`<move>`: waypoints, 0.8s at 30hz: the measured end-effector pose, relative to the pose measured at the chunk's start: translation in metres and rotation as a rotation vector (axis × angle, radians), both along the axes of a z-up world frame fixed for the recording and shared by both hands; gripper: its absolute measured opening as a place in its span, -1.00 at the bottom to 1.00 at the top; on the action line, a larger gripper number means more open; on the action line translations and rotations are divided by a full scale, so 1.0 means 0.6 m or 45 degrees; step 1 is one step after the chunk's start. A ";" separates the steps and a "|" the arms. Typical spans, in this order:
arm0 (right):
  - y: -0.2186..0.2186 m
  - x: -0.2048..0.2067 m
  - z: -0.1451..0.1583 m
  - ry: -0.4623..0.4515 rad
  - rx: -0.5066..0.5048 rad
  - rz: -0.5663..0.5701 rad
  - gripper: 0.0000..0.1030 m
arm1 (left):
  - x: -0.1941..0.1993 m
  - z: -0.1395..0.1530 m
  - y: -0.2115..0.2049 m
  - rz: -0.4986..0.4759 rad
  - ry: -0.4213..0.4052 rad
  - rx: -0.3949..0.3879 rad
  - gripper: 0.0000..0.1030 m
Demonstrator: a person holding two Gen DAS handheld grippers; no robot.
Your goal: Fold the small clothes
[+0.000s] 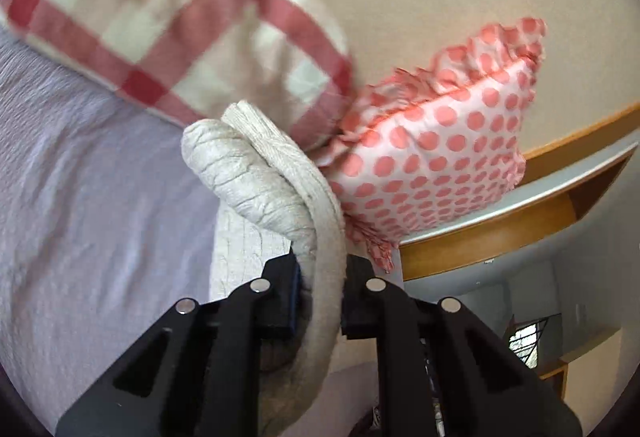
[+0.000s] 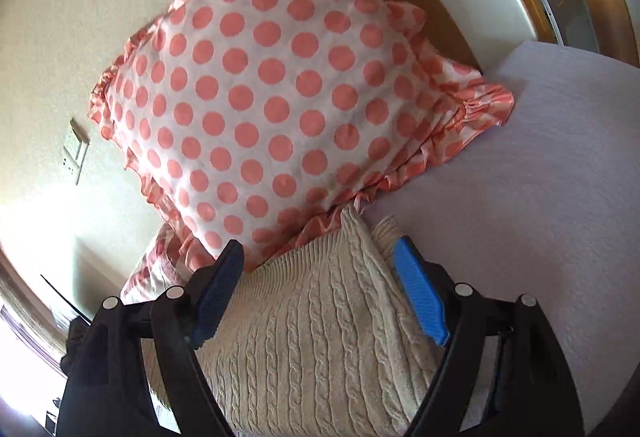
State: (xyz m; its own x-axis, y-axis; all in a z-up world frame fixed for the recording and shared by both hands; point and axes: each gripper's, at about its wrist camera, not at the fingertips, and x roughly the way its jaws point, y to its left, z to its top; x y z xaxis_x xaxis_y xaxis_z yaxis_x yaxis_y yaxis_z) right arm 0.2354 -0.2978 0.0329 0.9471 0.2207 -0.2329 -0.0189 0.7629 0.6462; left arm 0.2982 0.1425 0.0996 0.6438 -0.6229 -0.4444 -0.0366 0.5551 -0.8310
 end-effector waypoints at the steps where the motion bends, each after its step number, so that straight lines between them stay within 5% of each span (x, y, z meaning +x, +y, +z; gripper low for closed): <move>1: -0.003 -0.005 0.005 -0.015 -0.011 -0.016 0.54 | 0.009 0.027 -0.044 -0.044 -0.035 0.031 -0.73; 5: -0.021 -0.016 0.012 -0.060 -0.010 -0.057 0.54 | 0.063 0.063 -0.264 -0.242 -0.107 0.058 -0.72; 9: -0.052 -0.016 -0.001 -0.017 -0.055 -0.108 0.54 | 0.133 -0.013 -0.471 -0.431 0.013 0.083 -0.60; 11: -0.071 -0.012 -0.010 0.026 -0.065 -0.115 0.54 | 0.145 -0.046 -0.506 -0.489 0.069 -0.065 -0.68; 13: -0.094 -0.009 -0.019 0.029 0.017 -0.080 0.53 | 0.129 -0.036 -0.495 -0.490 -0.008 -0.131 -0.67; 17: -0.092 0.016 -0.026 0.095 0.057 0.098 0.52 | 0.070 0.019 -0.408 -0.435 -0.210 0.051 -0.15; 21: -0.058 0.075 -0.037 0.324 0.009 0.258 0.52 | 0.036 0.018 -0.316 -0.381 -0.169 0.358 0.13; 24: -0.044 0.072 -0.032 0.386 -0.032 0.229 0.39 | 0.025 -0.016 -0.256 -0.331 -0.078 0.413 0.16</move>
